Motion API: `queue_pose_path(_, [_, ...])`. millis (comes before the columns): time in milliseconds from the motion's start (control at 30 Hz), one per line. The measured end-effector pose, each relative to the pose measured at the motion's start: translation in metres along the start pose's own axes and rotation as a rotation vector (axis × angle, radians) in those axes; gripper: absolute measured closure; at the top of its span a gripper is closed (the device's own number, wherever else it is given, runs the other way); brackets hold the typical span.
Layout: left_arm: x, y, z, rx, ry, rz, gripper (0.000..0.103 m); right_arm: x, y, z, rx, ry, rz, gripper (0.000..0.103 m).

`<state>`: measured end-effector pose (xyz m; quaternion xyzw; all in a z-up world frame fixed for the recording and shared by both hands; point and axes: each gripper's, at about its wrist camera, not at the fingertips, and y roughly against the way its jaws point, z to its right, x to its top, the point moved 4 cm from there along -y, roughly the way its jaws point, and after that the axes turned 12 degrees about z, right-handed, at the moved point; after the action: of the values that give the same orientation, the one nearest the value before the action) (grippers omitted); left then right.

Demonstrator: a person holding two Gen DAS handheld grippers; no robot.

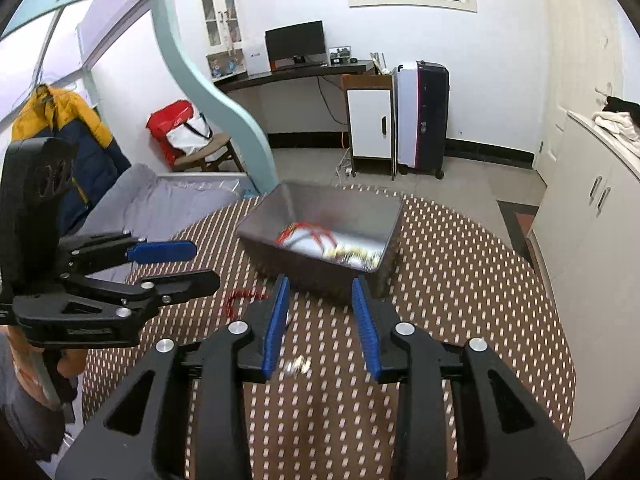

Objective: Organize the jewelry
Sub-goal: 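Grasp the white jade pendant with the left tool while the right tool grasps a pearl charm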

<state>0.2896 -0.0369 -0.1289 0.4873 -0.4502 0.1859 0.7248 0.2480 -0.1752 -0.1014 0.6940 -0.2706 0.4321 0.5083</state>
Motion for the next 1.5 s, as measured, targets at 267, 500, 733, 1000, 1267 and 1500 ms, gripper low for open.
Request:
queue_pose_path(267, [-0.047,-0.005,0.006,0.02,-0.065,-0.079,0.049,-0.048,0.007,-0.013,0.005,0.015,-0.07,0.067])
queue_pose_path(500, [-0.062,-0.017,0.008,0.033,-0.084,-0.112,0.049,-0.067,0.003,-0.018,0.021,-0.018,-0.095,0.066])
queue_pose_path(733, [-0.062,-0.03,0.013,0.046,-0.115,-0.118,0.056,-0.071,-0.003,-0.017,0.014,-0.026,-0.107,0.063])
queue_pose_path(1000, [-0.06,-0.029,0.015,-0.012,-0.091,-0.09,0.075,-0.075,-0.009,-0.019,0.009,-0.009,-0.118,0.061])
queue_pose_path(1267, [-0.062,-0.006,-0.01,0.021,-0.027,-0.058,0.075,-0.073,-0.024,-0.045,0.038,0.074,-0.133,0.061])
queue_pose_path(1500, [-0.062,0.009,-0.02,0.022,-0.003,-0.04,0.075,-0.074,-0.051,-0.063,0.031,0.152,-0.161,0.061])
